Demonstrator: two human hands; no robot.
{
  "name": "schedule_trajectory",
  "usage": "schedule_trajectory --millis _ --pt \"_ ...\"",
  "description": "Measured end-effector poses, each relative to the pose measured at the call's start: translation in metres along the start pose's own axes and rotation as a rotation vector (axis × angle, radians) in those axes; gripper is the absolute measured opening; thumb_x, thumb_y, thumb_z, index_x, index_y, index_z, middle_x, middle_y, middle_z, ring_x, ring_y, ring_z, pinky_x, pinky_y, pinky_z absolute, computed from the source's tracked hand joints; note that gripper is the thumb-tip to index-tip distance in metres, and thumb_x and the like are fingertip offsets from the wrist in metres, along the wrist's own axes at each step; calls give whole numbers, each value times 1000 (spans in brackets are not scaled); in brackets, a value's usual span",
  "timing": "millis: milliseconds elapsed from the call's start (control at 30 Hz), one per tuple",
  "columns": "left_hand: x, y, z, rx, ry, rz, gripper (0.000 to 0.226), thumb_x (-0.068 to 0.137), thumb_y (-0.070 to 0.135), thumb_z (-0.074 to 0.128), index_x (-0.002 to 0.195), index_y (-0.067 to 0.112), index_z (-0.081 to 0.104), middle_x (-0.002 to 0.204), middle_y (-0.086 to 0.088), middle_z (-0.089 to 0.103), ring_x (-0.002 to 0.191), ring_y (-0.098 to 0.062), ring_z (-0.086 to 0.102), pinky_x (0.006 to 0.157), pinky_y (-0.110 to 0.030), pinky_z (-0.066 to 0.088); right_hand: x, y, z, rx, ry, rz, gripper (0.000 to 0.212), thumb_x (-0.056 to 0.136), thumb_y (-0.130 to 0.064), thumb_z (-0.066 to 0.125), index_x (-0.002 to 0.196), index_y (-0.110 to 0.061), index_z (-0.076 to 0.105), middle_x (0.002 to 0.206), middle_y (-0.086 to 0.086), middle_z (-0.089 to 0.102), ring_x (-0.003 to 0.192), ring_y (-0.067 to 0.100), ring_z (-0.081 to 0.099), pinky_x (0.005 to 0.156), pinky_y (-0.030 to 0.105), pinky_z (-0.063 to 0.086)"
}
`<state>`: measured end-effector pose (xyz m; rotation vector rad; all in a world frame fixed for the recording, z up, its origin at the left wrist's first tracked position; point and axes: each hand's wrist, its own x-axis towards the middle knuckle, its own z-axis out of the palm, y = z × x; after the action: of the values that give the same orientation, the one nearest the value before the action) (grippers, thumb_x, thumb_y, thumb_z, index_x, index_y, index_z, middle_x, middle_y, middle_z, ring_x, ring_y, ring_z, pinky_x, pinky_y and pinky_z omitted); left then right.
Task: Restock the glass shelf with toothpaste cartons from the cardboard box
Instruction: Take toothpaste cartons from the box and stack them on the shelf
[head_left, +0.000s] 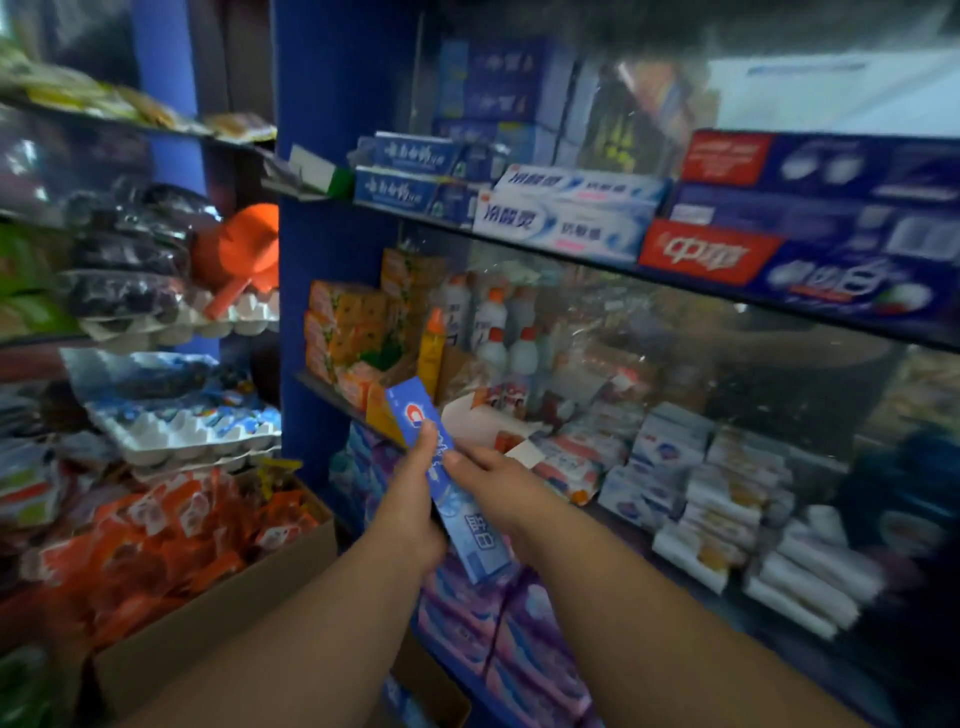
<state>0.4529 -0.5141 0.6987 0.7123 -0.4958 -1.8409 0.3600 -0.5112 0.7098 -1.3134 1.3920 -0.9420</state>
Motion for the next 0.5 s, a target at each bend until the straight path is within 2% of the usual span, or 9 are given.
schedule_trajectory --millis 100,233,300,367,433,500 --pt "-16 2 43 -15 -43 68 54 87 59 51 98 8 65 74 -14 74 82 -32 66 70 -46 52 -39 -35 -41 -174 31 -30 68 86 -43 65 145 -23 38 140 2 51 110 16 61 86 26 49" --pt "-39 1 122 5 -195 155 55 88 61 46 104 10 62 76 -14 75 65 -30 73 56 -44 59 -98 -88 -104 -442 101 -117 61 86 -44 66 139 -23 46 135 1 57 114 21 60 100 37 48" --pt "-52 -3 163 3 -289 199 52 89 56 50 116 13 59 93 -16 75 79 -31 73 65 -48 60 -132 -116 -138 -510 173 -174 62 86 -40 67 141 -25 44 137 -2 54 117 20 59 103 37 45" --pt "-62 -9 200 4 -394 325 58 88 43 61 140 23 42 117 -12 68 97 -29 69 76 -49 58 -175 -144 -173 -640 248 -233 60 88 -37 66 143 -29 42 138 -3 53 119 16 56 102 28 42" --pt "-78 -18 233 80 -422 524 70 93 20 59 148 35 19 120 -7 63 93 -23 69 80 -45 56 -219 -166 -208 -840 351 -235 63 89 -42 63 145 -35 37 143 -3 49 123 15 52 97 24 37" --pt "-91 -32 258 180 -452 638 83 91 13 61 149 38 8 128 -6 58 104 -23 65 93 -46 52 -252 -176 -242 -984 437 -191 66 88 -47 61 146 -41 32 148 -3 43 127 19 48 98 27 35"
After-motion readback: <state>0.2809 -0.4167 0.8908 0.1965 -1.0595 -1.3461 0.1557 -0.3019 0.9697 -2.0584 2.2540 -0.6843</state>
